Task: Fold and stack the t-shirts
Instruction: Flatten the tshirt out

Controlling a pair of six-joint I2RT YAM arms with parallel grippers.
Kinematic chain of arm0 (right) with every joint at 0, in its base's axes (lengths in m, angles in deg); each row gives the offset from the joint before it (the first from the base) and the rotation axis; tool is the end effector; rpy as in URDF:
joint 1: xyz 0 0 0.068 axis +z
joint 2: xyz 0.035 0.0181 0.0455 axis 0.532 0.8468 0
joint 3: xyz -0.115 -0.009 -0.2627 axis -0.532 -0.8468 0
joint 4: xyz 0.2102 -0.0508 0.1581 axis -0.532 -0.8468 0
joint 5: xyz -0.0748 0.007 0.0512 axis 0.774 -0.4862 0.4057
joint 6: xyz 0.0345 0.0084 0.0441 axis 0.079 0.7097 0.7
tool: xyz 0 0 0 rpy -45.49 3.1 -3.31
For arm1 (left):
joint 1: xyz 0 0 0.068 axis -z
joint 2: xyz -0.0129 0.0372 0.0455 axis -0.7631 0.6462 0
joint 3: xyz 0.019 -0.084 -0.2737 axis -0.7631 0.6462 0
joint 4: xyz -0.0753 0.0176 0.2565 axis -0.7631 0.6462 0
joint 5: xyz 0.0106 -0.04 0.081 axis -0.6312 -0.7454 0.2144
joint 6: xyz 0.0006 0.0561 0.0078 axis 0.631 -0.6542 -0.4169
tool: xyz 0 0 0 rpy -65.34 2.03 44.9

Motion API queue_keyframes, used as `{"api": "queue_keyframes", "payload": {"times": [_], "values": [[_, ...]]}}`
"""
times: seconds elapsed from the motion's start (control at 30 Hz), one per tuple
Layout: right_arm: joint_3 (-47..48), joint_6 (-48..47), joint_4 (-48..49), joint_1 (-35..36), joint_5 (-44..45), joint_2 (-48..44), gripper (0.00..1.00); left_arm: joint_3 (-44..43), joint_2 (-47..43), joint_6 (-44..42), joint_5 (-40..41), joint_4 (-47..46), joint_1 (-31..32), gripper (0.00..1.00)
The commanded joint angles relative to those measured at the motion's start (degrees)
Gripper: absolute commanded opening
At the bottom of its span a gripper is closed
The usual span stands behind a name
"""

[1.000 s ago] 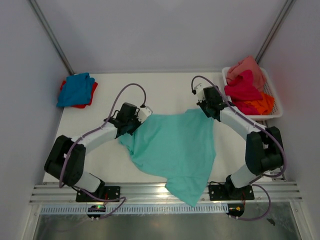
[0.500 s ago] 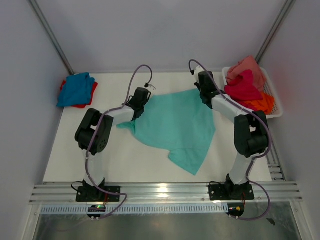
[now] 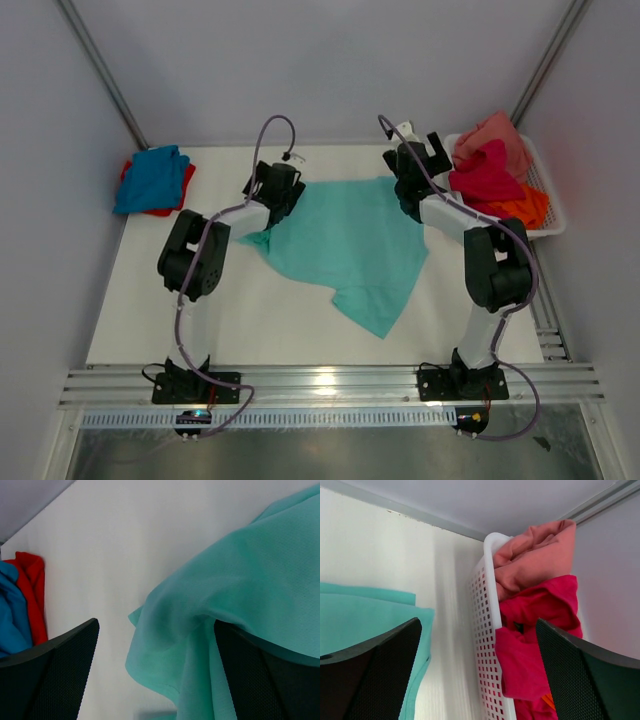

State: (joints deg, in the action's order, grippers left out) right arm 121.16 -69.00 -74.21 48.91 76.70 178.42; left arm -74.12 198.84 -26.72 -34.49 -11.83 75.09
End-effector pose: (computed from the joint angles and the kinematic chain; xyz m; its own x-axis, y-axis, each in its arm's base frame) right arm 0.4377 0.1073 0.2599 -0.4070 -0.5419 -0.7353 0.1273 0.7635 -0.6332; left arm 0.4394 -0.1861 0.1761 -0.5037 0.4911 -0.7107 0.1361 0.8575 0.4961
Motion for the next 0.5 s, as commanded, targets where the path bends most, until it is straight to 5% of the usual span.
{"api": "queue_keyframes", "payload": {"times": [0.0, 0.13, 0.3, 0.47], "values": [[-4.7, -2.7, 11.1, 1.3, 1.9, -7.1, 0.99, 0.6, -7.3, 3.0, -2.4, -0.1, 0.0, 0.99], [-12.4, 0.3, -7.8, 2.7, -10.9, -21.7, 0.99, 3.5, -17.0, 3.4, -8.6, 7.8, 0.0, 0.99], [-21.6, -2.6, -29.8, 2.7, -39.5, -42.1, 0.99, 9.2, -33.8, 1.3, -22.9, 23.2, -0.7, 0.99], [-25.8, -8.9, -47.9, 2.9, -51.7, -55.4, 0.99, 18.5, -50.5, -3.4, -36.6, 31.6, -1.0, 0.99]]}}
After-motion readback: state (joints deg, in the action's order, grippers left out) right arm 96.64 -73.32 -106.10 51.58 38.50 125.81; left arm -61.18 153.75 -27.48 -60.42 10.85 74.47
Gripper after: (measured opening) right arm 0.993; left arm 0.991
